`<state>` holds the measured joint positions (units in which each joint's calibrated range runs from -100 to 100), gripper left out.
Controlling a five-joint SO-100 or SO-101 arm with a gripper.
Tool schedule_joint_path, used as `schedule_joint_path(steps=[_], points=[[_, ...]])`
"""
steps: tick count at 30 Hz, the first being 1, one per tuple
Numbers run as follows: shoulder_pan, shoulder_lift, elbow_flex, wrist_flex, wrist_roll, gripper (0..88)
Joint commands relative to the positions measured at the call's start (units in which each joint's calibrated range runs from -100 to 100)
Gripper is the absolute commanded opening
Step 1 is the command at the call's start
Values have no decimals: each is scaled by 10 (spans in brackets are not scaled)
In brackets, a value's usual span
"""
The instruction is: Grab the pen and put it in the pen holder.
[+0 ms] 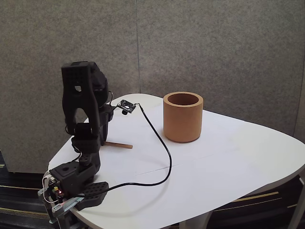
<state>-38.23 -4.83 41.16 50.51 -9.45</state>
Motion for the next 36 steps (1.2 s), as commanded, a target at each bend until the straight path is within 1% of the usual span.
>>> schedule_joint_path(steps=[1,10,13,19,25,29,32,36], points=[[-4,1,-17,5,-2,8],[1,-1,-23,5,-2,8],[4,-1,-61,25,-1,8],[13,-1,-217,103,3,8],[25,-7,-383,147,4,8],[43,-8,-516,167,24,7],[60,-8,-614,177,47,7],[99,-9,-691,185,66,7]])
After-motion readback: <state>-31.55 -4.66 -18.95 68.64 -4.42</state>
